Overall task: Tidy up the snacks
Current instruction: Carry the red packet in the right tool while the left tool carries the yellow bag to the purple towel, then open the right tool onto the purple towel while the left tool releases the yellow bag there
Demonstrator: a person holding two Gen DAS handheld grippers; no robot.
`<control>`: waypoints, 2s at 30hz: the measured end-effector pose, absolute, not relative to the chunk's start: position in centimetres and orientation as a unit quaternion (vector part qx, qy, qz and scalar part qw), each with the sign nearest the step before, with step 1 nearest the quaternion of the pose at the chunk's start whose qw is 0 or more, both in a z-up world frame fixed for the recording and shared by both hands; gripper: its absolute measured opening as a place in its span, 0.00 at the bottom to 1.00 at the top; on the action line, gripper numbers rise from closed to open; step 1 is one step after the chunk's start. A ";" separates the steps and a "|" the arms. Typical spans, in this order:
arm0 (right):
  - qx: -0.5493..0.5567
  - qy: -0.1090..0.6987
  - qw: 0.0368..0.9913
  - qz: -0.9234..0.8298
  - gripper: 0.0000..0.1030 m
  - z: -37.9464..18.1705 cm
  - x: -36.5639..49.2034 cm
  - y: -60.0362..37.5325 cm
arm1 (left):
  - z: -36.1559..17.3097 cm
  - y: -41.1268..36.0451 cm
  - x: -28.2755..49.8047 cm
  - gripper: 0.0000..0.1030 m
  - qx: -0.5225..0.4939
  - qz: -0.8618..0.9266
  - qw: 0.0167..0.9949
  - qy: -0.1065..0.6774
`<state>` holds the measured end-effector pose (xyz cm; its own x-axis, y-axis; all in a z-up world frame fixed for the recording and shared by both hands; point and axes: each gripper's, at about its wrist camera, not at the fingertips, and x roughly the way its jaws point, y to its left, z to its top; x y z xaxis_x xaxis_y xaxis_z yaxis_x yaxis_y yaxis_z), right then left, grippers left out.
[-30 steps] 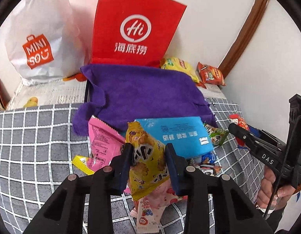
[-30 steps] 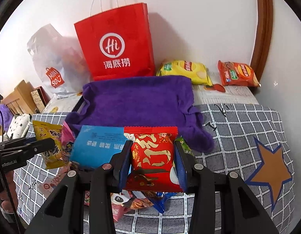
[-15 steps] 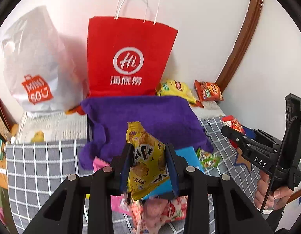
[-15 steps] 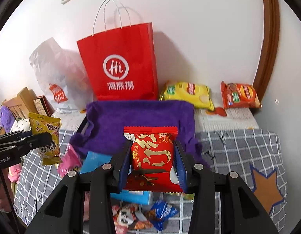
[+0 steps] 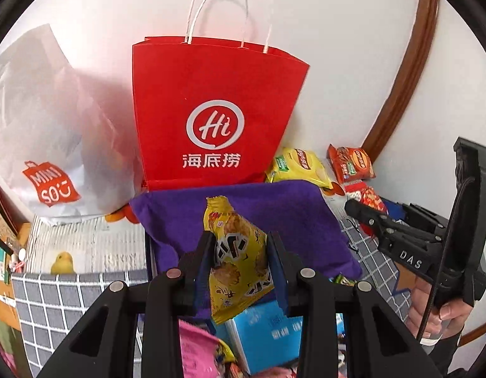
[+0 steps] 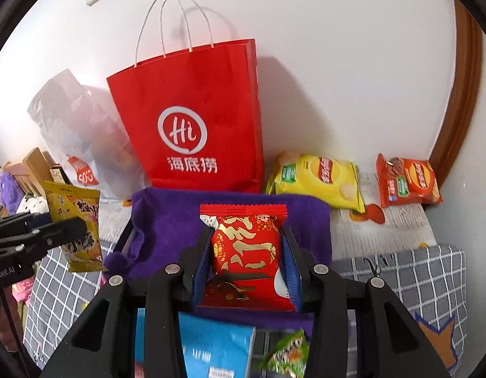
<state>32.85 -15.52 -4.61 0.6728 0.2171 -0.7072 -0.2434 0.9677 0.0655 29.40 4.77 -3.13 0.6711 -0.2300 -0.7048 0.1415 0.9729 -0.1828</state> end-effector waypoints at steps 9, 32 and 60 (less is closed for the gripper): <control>-0.009 0.371 0.921 0.119 0.40 -3.9 37.2 -15.1 | -3.4 6.0 33.8 0.32 -0.058 -0.095 0.913 0.392; -0.010 0.495 0.863 0.101 0.40 -16.9 45.1 -16.7 | -14.4 7.2 42.6 0.32 -0.085 -0.096 0.866 0.484; -0.040 0.500 0.858 0.111 0.72 -17.3 45.3 -16.0 | -17.1 4.3 44.0 0.45 -0.080 -0.120 0.841 0.522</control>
<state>45.31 -15.98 -17.30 0.4763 0.1498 -0.8664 -0.2306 0.9722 0.0413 44.03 4.33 -17.12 0.4259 -0.2861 -0.8584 0.1187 0.9582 -0.2605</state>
